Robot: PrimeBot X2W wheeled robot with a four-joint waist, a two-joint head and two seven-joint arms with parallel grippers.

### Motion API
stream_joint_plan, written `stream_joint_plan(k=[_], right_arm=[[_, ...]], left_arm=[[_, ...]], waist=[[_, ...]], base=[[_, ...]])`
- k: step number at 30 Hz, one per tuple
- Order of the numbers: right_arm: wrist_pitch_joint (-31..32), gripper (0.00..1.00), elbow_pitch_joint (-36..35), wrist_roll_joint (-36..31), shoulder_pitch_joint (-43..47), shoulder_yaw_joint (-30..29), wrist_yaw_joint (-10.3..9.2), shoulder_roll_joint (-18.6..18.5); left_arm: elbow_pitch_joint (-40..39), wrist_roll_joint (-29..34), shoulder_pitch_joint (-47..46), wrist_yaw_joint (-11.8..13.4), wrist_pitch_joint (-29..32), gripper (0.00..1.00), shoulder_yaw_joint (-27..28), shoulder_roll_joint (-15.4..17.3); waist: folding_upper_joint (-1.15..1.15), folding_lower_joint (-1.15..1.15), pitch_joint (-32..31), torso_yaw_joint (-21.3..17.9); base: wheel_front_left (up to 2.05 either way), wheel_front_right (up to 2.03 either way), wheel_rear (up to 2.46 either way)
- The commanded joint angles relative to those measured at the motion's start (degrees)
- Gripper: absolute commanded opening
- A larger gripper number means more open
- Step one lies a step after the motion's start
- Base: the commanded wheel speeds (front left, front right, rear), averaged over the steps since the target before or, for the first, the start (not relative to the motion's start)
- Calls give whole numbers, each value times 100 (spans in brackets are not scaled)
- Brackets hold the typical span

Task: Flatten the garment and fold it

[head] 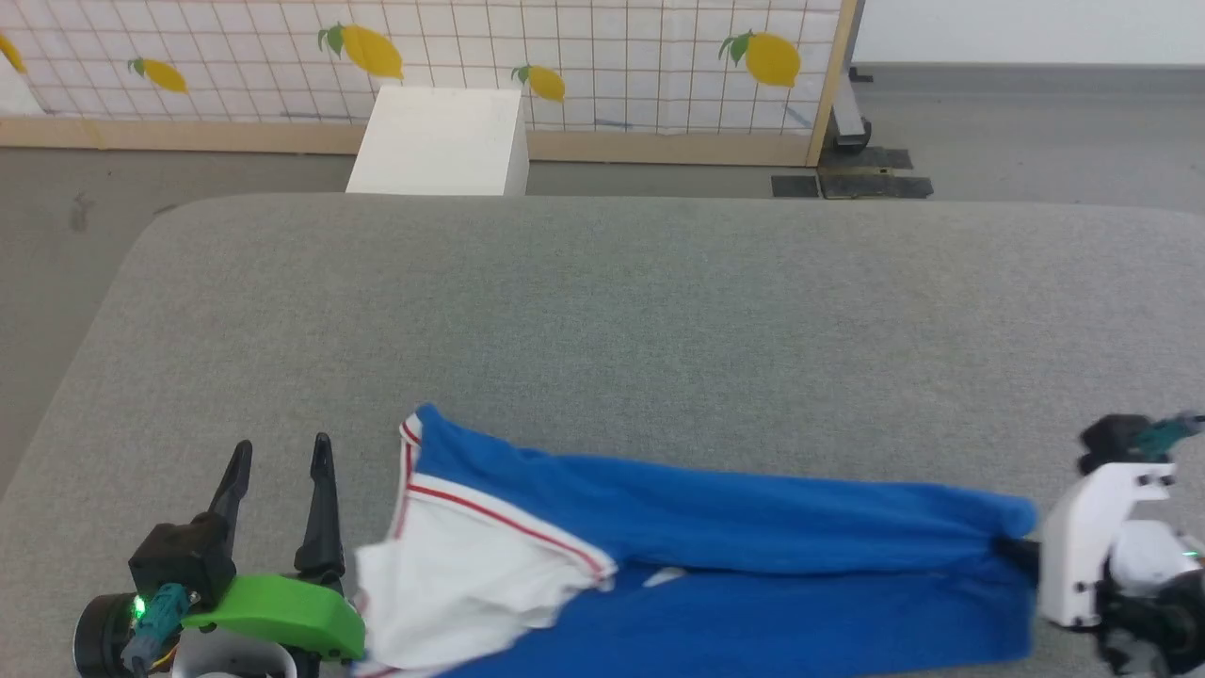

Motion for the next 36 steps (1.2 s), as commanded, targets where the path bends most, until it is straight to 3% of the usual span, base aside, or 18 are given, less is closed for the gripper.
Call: stream_joint_plan(k=[1, 12, 13, 17, 22, 27, 33, 36], right_arm=[[42, 0, -24, -44, -80, -123, -9, -113], [388, 0, -131, -280, 67, -1494, -9, -653], [566, 0, -213, -297, 116, -1852, -9, -575], [949, 0, -330, -32, 117, -2150, -9, -170], [1749, 0, -560, 1087, 3, -2358, -9, 788], [2349, 0, -745, 1920, -35, -2381, -9, 1519], [2450, 0, -840, 2598, -50, -1964, -9, 1779], [2159, 0, -708, 3029, -120, -1429, -9, 1788]], left_arm=[[-28, -53, 72, 32, 22, 100, 17, 37], [-102, -87, 157, 116, 37, 100, 13, 27], [-102, -90, 160, 128, 38, 100, 6, 26], [-72, -123, 179, 113, 72, 100, -17, 30], [-59, -128, 197, 124, 108, 100, -34, 59], [-85, -119, 163, 112, 159, 100, -84, 75], [-116, -89, 63, 79, 249, 100, -184, 80], [-129, -79, -12, 55, 271, 100, -224, 72]], waist=[[69, 0, -38, -27], [69, 0, -89, -122], [69, 0, -97, -154], [69, 0, -135, -203], [69, 0, -200, -248], [69, 0, -206, -223], [69, 0, -144, -54], [69, 0, -63, 57]], base=[[0, 0, 0], [0, 0, 0], [0, 0, 0], [0, 0, 0], [0, 0, 0], [0, 0, 0], [0, 0, 0], [0, 0, 0]])
